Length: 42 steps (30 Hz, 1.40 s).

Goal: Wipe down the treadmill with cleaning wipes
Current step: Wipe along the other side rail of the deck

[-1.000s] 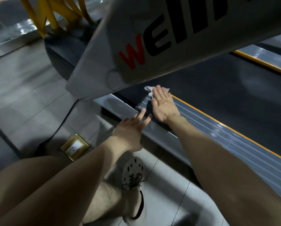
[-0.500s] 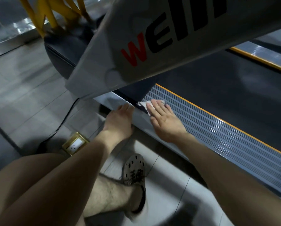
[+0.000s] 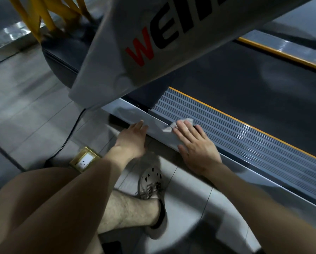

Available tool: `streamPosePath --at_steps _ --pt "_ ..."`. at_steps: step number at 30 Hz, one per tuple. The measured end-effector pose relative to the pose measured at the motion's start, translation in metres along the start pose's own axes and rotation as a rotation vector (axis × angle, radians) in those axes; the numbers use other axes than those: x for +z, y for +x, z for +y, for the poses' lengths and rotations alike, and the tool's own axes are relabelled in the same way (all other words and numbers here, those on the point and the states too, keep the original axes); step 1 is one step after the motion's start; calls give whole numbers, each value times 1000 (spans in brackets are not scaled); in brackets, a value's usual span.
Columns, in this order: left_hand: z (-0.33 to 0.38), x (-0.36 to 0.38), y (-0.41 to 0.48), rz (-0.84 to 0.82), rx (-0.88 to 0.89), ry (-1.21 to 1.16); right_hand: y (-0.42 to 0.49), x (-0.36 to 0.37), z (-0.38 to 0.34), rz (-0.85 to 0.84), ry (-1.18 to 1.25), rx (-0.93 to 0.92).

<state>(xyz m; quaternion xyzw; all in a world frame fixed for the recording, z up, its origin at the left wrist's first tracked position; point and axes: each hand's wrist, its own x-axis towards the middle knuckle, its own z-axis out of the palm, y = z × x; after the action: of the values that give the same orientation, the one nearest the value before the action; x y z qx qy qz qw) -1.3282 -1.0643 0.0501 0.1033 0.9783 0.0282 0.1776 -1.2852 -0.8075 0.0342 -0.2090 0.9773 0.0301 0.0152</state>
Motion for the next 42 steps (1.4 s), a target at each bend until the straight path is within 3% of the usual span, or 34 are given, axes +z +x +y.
streamPosePath --at_steps 8,18,23,28,33,39,42 --pt "17 -19 -3 -8 48 28 84 -8 -50 -47 82 -41" --pt "65 -34 -14 -138 143 36 -112 14 88 44 -17 4" --pt "94 -57 -18 -215 267 50 -112 -9 108 74 70 -8" --pt "124 -108 -27 -187 409 80 -124 -46 128 33 421 188" --pt "160 -144 -36 -40 519 -21 -120 -110 135 103 1016 381" --pt "200 -157 -39 108 616 -147 -173 -119 135 -7 906 401" --pt "230 -159 -42 25 694 -307 -176 -122 124 53 883 358"
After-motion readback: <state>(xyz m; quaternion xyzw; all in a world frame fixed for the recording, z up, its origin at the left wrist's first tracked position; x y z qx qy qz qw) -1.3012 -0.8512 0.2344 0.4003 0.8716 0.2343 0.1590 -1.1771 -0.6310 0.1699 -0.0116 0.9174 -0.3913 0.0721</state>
